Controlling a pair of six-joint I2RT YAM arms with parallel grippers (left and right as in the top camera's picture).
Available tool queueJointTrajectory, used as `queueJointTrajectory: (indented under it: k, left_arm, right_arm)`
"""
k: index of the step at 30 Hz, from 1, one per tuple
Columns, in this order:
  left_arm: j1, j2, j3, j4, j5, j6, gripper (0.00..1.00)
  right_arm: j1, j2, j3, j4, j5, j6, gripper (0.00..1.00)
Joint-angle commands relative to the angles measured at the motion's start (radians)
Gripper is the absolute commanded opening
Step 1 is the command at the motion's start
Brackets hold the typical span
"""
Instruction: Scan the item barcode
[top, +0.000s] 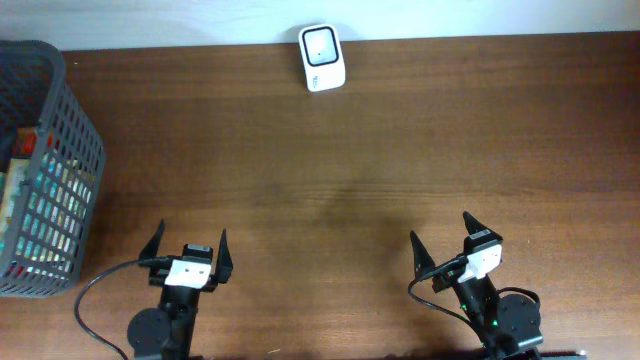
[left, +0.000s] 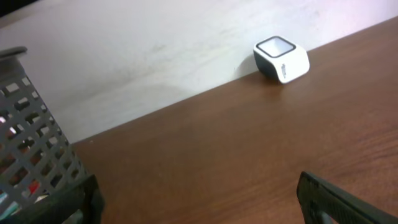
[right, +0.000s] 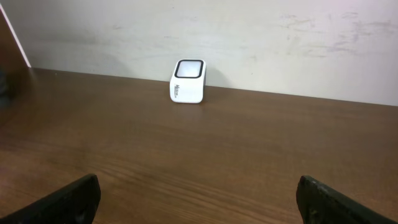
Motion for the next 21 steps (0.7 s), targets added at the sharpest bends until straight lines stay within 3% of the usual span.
queueJointTrajectory:
  k: [1, 6, 12, 17, 21]
  left_arm:
    - [-0.003, -0.01, -0.001, 0.027, 0.031, -0.082, 0.99]
    - [-0.002, 0.049, 0.098, -0.001, 0.045, -0.082, 0.99]
    - [-0.002, 0.33, 0.385, -0.079, 0.097, -0.081, 0.99]
    - [-0.002, 0.651, 0.75, -0.277, 0.175, -0.081, 0.99]
    - [-0.002, 0.93, 1.115, -0.56, 0.206, -0.081, 0.99]
  right_arm:
    - [-0.007, -0.007, -0.009, 0.0, 0.006, 0.004, 0.99]
    - [-0.007, -0.007, -0.009, 0.0, 0.006, 0.004, 0.99]
    - [-0.007, -0.007, -0.009, 0.0, 0.006, 0.004, 0.99]
    - [-0.007, -0.007, -0.009, 0.0, 0.006, 0.004, 0.99]
    - [-0.007, -0.007, -0.009, 0.0, 0.006, 0.004, 0.99]
